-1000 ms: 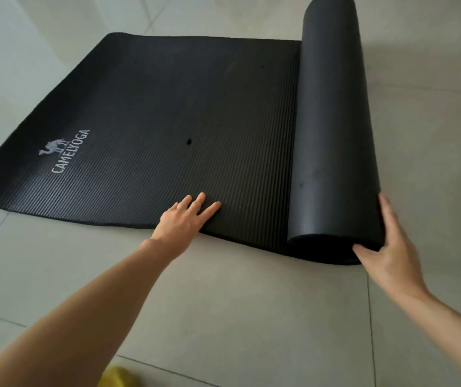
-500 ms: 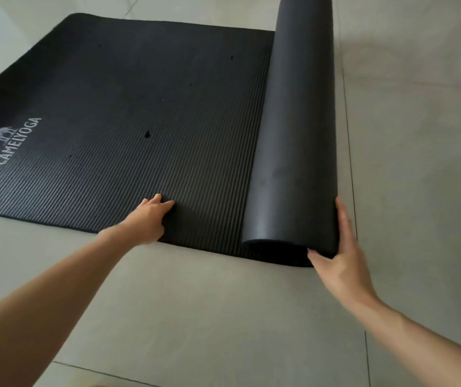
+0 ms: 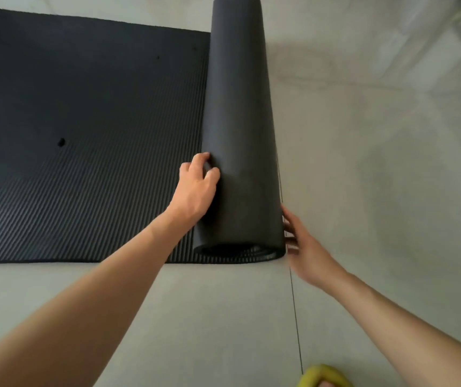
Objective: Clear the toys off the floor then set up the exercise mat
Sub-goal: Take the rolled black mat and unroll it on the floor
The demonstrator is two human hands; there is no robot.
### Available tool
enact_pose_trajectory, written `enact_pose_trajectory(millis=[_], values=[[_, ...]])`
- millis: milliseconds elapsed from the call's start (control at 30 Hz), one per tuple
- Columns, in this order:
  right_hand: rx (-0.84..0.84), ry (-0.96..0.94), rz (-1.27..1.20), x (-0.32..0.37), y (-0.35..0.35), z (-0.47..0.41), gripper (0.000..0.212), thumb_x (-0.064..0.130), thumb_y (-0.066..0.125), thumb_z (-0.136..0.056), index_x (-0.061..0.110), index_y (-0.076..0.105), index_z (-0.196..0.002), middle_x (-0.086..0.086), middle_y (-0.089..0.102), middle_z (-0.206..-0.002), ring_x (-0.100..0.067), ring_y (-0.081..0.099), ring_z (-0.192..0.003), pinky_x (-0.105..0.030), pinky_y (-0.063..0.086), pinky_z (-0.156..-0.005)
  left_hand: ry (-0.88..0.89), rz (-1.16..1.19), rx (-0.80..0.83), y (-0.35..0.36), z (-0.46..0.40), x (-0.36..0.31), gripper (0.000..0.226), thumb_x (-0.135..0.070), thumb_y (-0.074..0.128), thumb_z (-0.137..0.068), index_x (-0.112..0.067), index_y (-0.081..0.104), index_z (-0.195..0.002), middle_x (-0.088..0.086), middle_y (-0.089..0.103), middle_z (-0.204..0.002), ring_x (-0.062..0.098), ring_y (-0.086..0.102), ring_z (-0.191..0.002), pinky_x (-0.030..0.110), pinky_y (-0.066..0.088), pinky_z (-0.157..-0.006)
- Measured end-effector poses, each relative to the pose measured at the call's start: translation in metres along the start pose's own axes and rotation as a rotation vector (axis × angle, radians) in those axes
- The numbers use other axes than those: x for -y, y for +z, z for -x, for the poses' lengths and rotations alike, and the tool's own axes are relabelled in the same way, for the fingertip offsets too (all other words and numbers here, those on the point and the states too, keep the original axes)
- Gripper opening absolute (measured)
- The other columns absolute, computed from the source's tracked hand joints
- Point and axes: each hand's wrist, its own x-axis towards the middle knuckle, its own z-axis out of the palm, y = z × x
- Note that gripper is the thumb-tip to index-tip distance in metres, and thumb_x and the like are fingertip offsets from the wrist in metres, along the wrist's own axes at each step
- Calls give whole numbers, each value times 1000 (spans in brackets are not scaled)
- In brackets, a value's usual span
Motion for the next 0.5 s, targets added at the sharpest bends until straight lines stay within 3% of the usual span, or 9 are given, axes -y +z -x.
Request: enact_pose_trajectory(millis=[100,200,300,367,433,500], values=[[-362,16,64,-1,-26,-5,59,-17,37,-83,16,50,-130,-3,54,-130,-14,57,-111,-13,39,-83,106,-76,85,25,7,-11,47,-22,45,-96,-21,35,-142,3,28,-131,13,39,-110,13,23,-95],[-585,-56,-37,20,-45,-8,40,1,47,-91,15,53,-128,2,56,-124,-5,53,-105,-4,37,-81,277,-217,142,53,12,-26,52,-18,51,-92,-21,37,-142,6,25,-142,23,30,-131,24,22,-110],[-558,-244,52,38,-44,-6,39,19,52,-90,13,52,-129,2,53,-127,-4,47,-116,-9,32,-99,428,-287,252,75,16,-41,55,-5,51,-89,-15,39,-141,8,26,-150,25,22,-140,27,16,-113],[-494,-272,185,30,-38,-6,52,35,47,-86,12,49,-133,-3,46,-138,-12,38,-130,-23,28,-111,467,-223,313,81,19,-49,57,7,44,-87,-9,37,-141,8,28,-152,21,19,-143,21,11,-113],[-467,-217,245,16,-45,-4,58,41,44,-85,15,45,-136,-4,35,-146,-17,29,-138,-32,25,-114,449,-157,266,86,18,-51,59,12,39,-86,-8,35,-141,6,26,-152,17,19,-143,20,14,-114],[-460,-199,230,2,-57,1,54,39,46,-87,17,44,-137,0,32,-148,-13,27,-138,-25,23,-112,368,-107,178,93,19,-50,59,11,39,-88,-8,31,-143,5,17,-155,17,16,-144,22,18,-114]])
